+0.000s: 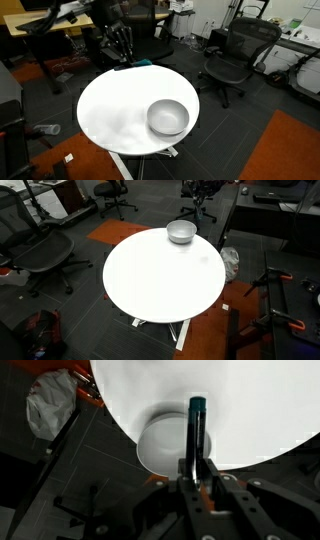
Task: Place the marker in the bowl
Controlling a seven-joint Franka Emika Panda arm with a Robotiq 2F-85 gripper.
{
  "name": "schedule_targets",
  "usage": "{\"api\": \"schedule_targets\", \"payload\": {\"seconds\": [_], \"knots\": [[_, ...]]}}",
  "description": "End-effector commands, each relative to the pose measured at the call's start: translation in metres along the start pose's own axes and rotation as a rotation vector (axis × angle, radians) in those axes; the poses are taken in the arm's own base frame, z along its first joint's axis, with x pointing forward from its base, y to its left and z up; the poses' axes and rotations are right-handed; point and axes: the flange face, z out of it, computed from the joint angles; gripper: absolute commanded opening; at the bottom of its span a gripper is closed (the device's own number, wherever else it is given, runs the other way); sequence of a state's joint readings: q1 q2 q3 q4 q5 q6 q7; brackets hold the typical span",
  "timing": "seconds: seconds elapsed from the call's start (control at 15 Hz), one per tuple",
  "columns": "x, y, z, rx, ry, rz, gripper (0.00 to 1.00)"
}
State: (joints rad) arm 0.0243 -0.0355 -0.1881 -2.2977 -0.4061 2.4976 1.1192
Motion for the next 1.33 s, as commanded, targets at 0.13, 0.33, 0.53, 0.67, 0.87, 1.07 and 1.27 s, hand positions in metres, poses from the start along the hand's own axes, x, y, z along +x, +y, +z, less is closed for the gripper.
{"api": "schedule_targets", "payload": {"seconds": [0.13,0.33,0.53,0.67,0.87,1.07,1.27], "knots": [[0.036,0.019,0.013,0.000,-0.025,-0.004,0.05],[0.048,0.024,0.033,-0.007,-0.034,0.023,0.05],[0.056,0.024,0.057,-0.011,-0.036,0.052,0.05],[0.062,0.021,0.074,-0.013,-0.025,0.068,0.05],[0.071,0.015,0.098,-0.010,-0.010,0.106,0.05],[0.077,0.011,0.121,-0.013,-0.014,0.135,0.05],[0.082,0.007,0.141,-0.015,-0.027,0.168,0.05]]}}
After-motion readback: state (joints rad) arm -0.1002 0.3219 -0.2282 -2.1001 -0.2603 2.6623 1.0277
